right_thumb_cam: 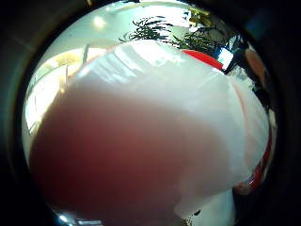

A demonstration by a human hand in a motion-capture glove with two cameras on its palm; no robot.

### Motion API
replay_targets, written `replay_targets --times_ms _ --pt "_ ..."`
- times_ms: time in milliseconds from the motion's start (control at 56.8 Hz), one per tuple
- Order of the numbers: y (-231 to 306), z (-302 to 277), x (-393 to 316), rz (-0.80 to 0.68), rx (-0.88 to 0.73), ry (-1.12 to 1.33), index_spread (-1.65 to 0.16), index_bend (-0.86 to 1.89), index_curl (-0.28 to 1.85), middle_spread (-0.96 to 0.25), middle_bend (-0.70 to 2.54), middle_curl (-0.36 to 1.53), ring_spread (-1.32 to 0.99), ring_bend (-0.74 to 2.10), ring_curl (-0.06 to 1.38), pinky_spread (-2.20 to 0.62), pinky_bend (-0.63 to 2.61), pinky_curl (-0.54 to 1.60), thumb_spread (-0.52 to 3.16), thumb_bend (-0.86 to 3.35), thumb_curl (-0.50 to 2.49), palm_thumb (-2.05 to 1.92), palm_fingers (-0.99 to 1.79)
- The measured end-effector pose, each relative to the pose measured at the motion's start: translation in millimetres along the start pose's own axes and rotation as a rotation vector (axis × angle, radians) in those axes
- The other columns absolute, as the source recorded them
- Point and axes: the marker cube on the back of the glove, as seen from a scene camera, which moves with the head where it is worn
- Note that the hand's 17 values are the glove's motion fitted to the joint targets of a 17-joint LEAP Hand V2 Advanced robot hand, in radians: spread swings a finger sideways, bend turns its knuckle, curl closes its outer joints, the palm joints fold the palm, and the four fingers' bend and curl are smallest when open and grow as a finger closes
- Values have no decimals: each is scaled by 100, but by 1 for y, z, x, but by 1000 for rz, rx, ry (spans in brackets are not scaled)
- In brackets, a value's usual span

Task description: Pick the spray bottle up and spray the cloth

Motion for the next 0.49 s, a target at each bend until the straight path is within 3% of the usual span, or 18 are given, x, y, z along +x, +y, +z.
replay_targets --times_ms 123,282,493 --pt "-12 1 2 24 9 -21 -20 13 24 3 20 39 -9 56 38 6 20 35 94 -3 40 76 82" --pt "-14 2 -7 -10 -38 -218 -24 23 31 -4 24 41 -11 47 36 2 16 32 91 3 46 92 108" --pt "-6 -12 -14 -38 -101 -177 -24 19 37 -12 40 50 -16 53 42 -16 32 39 66 0 56 104 133"
